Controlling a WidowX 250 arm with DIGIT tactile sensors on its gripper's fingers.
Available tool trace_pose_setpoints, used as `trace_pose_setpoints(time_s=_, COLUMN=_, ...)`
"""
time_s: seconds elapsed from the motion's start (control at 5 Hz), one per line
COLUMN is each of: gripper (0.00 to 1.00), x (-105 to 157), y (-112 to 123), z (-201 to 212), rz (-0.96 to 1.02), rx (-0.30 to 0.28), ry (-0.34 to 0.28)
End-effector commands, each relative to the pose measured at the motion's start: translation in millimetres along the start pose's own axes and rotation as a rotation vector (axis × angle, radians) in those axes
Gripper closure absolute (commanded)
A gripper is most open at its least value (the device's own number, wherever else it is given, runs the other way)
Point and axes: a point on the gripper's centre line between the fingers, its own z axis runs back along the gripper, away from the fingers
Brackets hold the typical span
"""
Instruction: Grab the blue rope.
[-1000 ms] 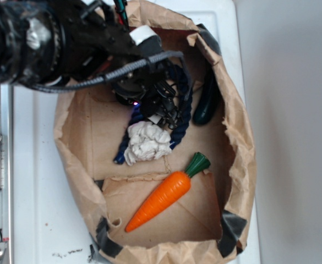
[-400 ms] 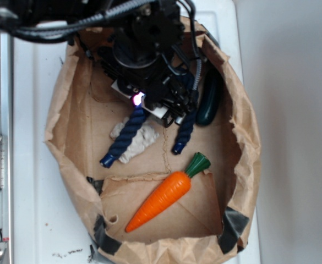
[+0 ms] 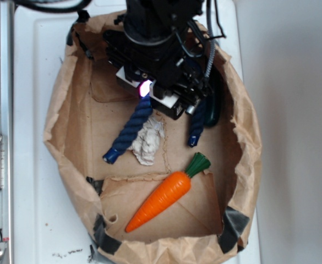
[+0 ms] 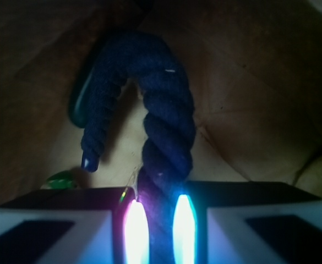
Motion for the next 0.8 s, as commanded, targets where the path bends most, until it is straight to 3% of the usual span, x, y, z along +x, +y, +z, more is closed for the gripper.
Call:
trace_pose_setpoints(time_s=0.0, gripper=1.00, x=-6.7, y=-4.6, z=47.2, rz=-0.174, rx=-0.095, ry=-0.122)
trace_pose_setpoints(time_s=0.2, gripper=1.00, x=-23.4, y=-14.5, z=46.4, rz=-0.481, rx=-0.110, ry=-0.261)
trace_pose_setpoints(time_s=0.4, gripper=1.00, x=-30.2, y=-26.7, z=50.5, rz=-0.620, rx=-0.023, ry=-0.299)
trace_pose_setpoints(time_s=0.6, gripper=1.00, x=-38.0, y=-39.9, z=59.6, rz=-0.615, rx=0.126, ry=-0.361)
